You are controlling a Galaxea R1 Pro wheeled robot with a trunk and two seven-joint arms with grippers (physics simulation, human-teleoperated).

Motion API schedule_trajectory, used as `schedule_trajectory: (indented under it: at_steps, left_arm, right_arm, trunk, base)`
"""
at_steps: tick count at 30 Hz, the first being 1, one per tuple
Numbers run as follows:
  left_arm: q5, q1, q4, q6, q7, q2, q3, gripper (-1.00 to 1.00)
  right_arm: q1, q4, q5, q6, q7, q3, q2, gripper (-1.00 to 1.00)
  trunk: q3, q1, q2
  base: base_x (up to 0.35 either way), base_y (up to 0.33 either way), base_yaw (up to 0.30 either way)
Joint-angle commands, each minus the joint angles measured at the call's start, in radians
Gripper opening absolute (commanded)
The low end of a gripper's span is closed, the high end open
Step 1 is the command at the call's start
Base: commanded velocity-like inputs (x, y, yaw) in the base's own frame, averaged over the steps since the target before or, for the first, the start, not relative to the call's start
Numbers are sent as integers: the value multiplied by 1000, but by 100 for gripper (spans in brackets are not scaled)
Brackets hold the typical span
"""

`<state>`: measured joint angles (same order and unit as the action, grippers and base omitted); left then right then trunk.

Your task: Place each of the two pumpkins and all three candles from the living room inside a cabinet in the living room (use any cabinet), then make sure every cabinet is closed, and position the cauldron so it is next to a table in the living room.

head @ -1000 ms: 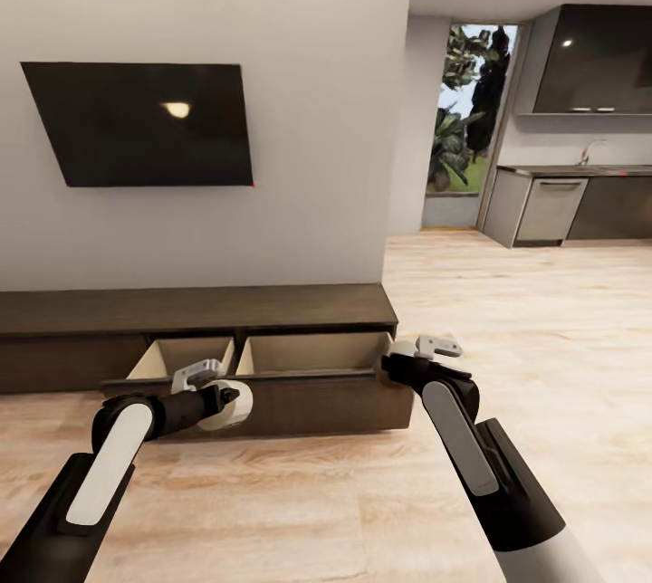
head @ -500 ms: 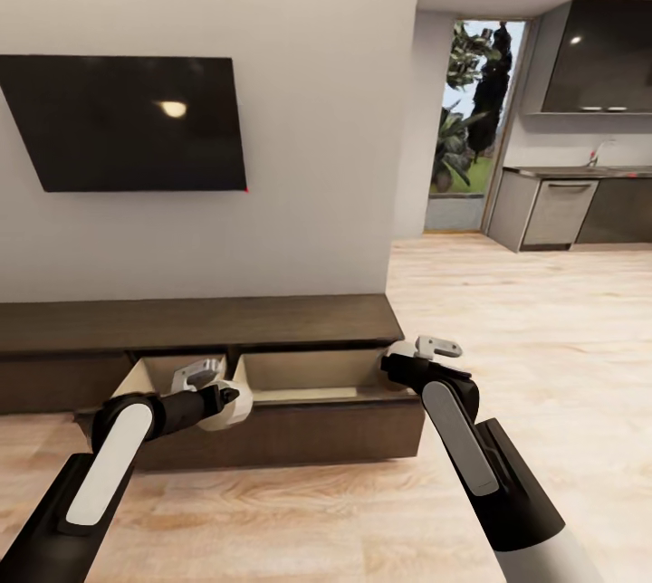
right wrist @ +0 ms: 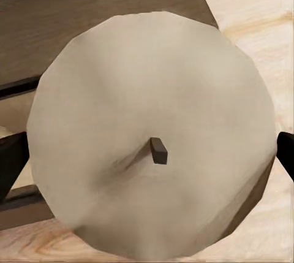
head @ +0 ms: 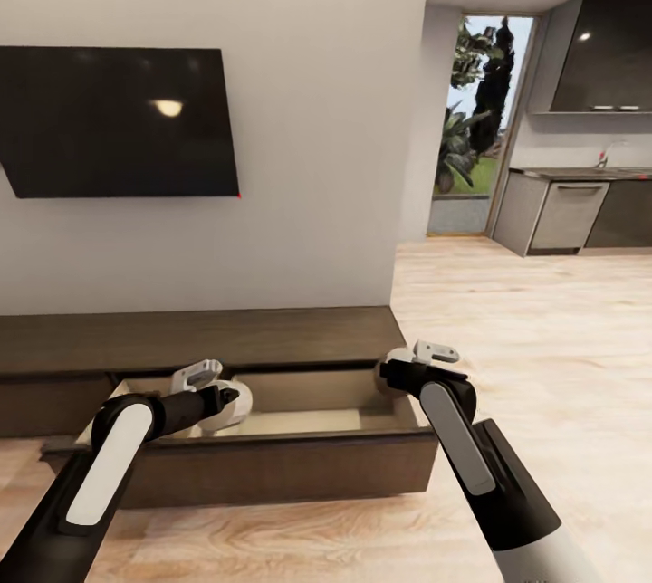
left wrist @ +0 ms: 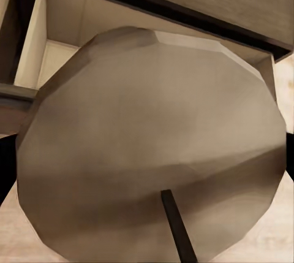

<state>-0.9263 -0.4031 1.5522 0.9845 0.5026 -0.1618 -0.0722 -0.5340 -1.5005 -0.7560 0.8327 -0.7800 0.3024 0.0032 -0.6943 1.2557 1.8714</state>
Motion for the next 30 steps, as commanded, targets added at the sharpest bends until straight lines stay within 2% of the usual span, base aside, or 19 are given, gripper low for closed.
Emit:
schedule_trajectory:
  at_steps: [1, 9, 17, 23, 26, 30]
  left_arm:
    - [-9, -1, 1, 0, 10, -1, -2, -100]
    - [-9, -1, 0, 0, 10, 1, -2, -100]
    - [-9, -1, -5, 0, 10, 2, -5, -100]
    - [-10, -1, -6, 0, 10, 11, -12, -100]
    - [-11, -2, -25, -2, 14, 25, -24, -100]
    - [0, -22, -119, -4, 20, 77, -37, -100]
  right_arm:
    - [-1, 18, -7, 1, -12, 1, 1, -100]
    - [-5, 149, -9, 50, -9, -2, 8, -100]
    - [-6, 169, -9, 54, -10, -2, 13, -100]
    - [-6, 178, -6, 51, -11, -1, 32, -100]
    - [-6, 177, -4, 50, -11, -1, 34, -100]
    - [-6, 175, -2, 48, -12, 0, 35, -100]
  trunk:
    - [-1, 0, 1]
    - [-1, 0, 1]
    - [-1, 0, 1]
    - [-1, 0, 1]
    - [-1, 0, 1]
    - [-1, 0, 1]
  base:
    - [336, 0, 0]
    - [196, -13, 0]
    - [9, -1, 0]
    - [0, 0, 0]
    - [0, 0, 0]
    - [0, 0, 0]
